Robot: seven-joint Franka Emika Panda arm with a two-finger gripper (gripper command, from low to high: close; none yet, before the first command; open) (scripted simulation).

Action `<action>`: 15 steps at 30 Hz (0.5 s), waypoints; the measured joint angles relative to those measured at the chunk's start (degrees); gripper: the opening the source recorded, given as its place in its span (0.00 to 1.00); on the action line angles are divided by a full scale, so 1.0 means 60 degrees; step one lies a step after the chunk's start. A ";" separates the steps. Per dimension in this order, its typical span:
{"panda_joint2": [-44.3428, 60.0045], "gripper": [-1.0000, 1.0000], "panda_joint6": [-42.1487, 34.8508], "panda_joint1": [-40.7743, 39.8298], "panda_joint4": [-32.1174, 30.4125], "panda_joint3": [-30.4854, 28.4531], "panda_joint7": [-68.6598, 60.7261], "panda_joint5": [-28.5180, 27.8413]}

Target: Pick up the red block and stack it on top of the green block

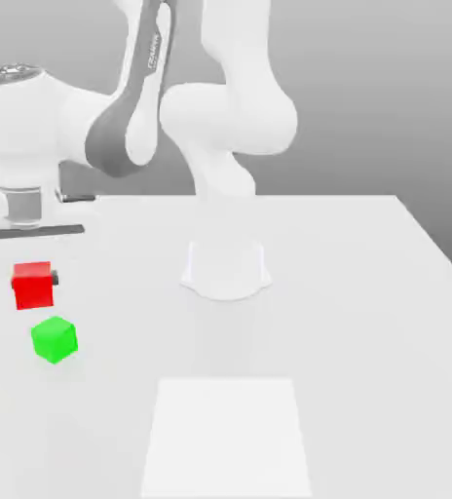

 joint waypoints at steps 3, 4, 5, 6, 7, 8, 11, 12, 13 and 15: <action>-0.0018 0.00 0.0028 0.0080 -0.0176 -0.0581 -0.1648 0.0196; -0.0014 0.00 0.0038 0.0120 -0.0237 -0.0785 -0.2214 0.0274; 0.0039 0.00 0.0091 0.0174 -0.0275 -0.0927 -0.2610 0.0384; 0.0132 0.00 0.0177 0.0234 -0.0294 -0.1011 -0.2863 0.0519; 0.0246 0.00 0.0284 0.0284 -0.0305 -0.1052 -0.3045 0.0675; 0.0368 0.00 0.0391 0.0363 -0.0308 -0.1107 -0.3190 0.0828; 0.0757 0.00 0.0728 0.0559 -0.0309 -0.1191 -0.3564 0.1326; 0.0888 0.00 0.0838 0.0620 -0.0307 -0.1209 -0.3684 0.1499; 0.1018 0.00 0.0947 0.0689 -0.0305 -0.1235 -0.3802 0.1670; 0.1277 0.00 0.1164 0.0801 -0.0299 -0.1255 -0.4038 0.2016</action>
